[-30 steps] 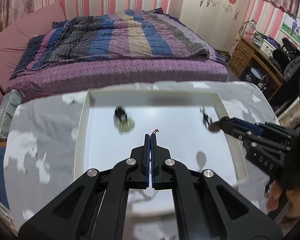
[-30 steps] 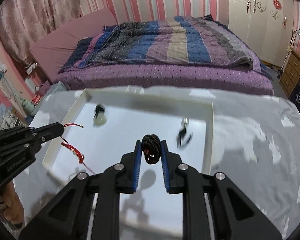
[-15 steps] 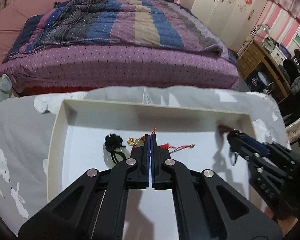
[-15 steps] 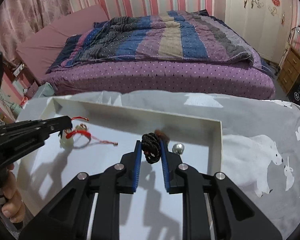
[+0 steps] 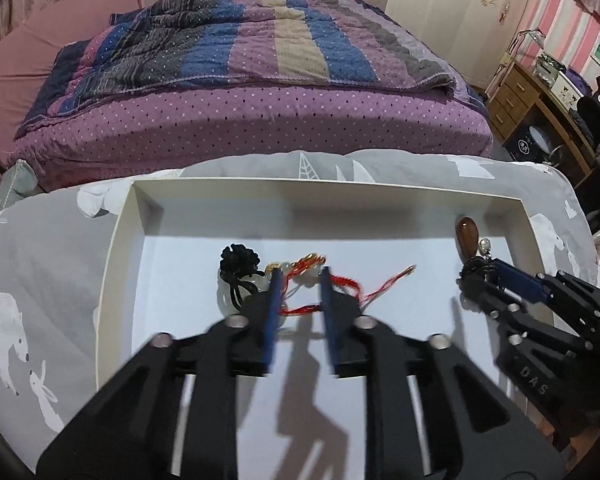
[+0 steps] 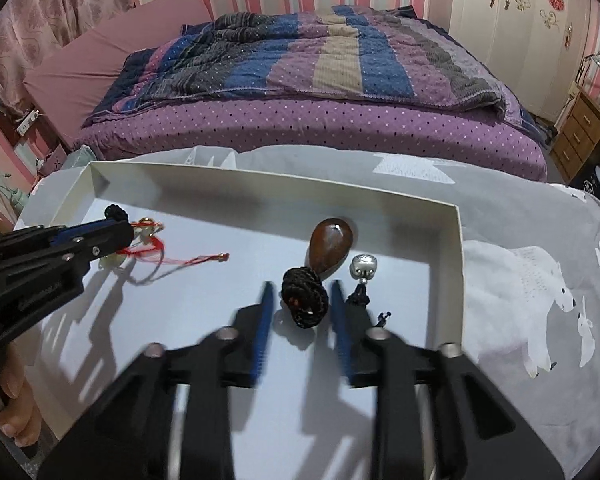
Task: Organize jewelry
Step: 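Lower and open the left tool in the tray while the right tool releases the brown pendant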
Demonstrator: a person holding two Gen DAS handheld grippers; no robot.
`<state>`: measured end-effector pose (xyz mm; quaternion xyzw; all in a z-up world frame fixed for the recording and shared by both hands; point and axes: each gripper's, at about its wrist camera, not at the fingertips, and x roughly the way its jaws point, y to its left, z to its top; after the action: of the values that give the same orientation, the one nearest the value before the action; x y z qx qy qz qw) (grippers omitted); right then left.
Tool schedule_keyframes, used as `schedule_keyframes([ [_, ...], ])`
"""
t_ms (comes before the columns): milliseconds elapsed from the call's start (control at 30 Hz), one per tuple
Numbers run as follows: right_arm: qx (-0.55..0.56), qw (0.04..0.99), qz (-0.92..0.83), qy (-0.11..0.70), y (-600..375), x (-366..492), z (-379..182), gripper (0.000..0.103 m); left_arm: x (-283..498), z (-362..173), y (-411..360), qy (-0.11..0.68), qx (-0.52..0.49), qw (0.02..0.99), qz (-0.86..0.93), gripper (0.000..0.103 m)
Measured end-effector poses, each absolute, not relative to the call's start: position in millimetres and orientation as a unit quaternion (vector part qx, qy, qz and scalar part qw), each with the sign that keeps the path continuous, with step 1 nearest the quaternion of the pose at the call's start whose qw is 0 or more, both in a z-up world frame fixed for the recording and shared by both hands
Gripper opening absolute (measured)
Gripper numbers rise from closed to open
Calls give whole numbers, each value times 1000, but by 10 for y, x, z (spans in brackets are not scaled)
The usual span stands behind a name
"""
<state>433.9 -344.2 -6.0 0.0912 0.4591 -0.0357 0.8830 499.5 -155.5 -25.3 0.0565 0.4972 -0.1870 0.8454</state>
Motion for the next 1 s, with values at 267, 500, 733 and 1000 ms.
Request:
schedule_keyframes([
  [267,88,895,-35,436,-3493,4101,343,67,4681,319,-1336,448,65,875,-175,91],
  [500,85,910,-40,403,-3625,3487,843,89,4130,779,-871,421,73,892,-151,100],
  [733,82,912,-63,397,-3854,2799,1064,91,3523,963,-427,415,86,896,-129,100],
  [1000,105,905,-91,402,-4189,2122,1054,91,2925,953,-120,424,71,892,-135,100],
])
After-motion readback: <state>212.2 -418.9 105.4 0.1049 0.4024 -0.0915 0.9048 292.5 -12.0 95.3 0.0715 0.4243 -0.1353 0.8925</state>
